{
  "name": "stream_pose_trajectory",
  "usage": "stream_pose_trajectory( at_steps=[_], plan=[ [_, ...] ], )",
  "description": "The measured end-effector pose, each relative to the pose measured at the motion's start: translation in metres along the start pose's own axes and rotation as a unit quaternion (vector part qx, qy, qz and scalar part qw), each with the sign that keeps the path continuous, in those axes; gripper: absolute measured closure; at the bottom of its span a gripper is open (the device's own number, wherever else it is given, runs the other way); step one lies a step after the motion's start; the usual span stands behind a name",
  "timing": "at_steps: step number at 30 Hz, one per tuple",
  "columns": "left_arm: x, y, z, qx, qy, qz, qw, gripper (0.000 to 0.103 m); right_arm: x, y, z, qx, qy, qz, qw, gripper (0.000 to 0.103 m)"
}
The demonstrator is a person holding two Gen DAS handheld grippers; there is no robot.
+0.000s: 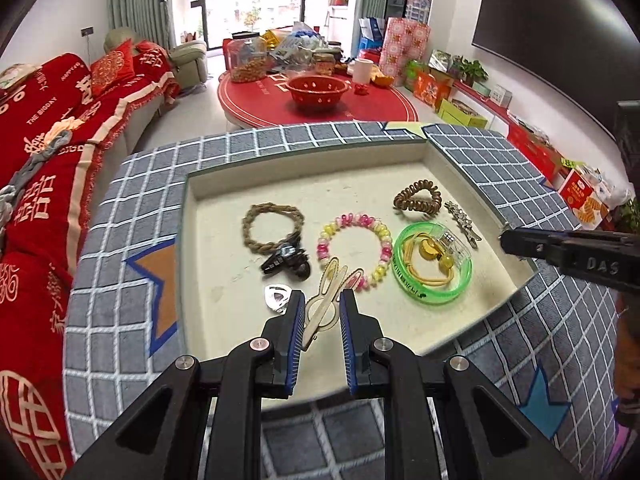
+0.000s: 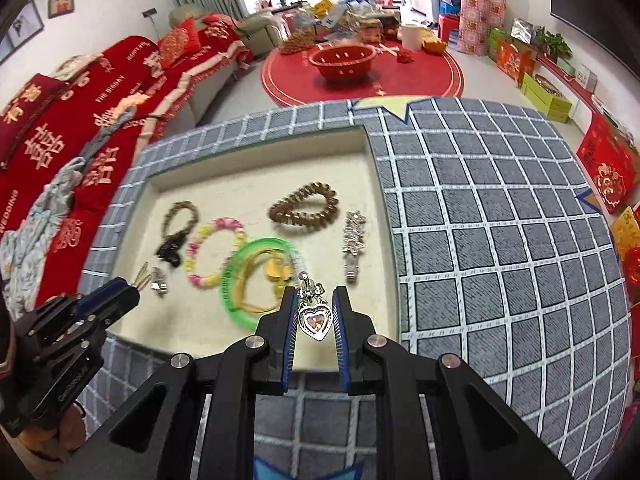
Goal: Organize jewelry
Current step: 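Carry the tan clip and heart pendant over into the tray, then open both tools to release the heart pendant and tan clip in the tray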
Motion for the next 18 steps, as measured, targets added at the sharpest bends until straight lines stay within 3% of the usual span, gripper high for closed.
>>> stream_pose_trajectory(
  at_steps=[18],
  plan=[
    [0.015,0.015,0.032,-0.038,-0.021,0.048,0.9979,0.072,0.006,0.02,0.034,-0.031,0.014,-0.006,0.999,0.084]
  ],
)
Point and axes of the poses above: each gripper's, at about its wrist camera, not at the fingertips, and z roughly the way its jaws point, x to its right, y to its underside, the point moved 6 cm from there along z, roughly the way its jaws point, and after that the axes turned 11 degrees about x, right-handed, at the moved point
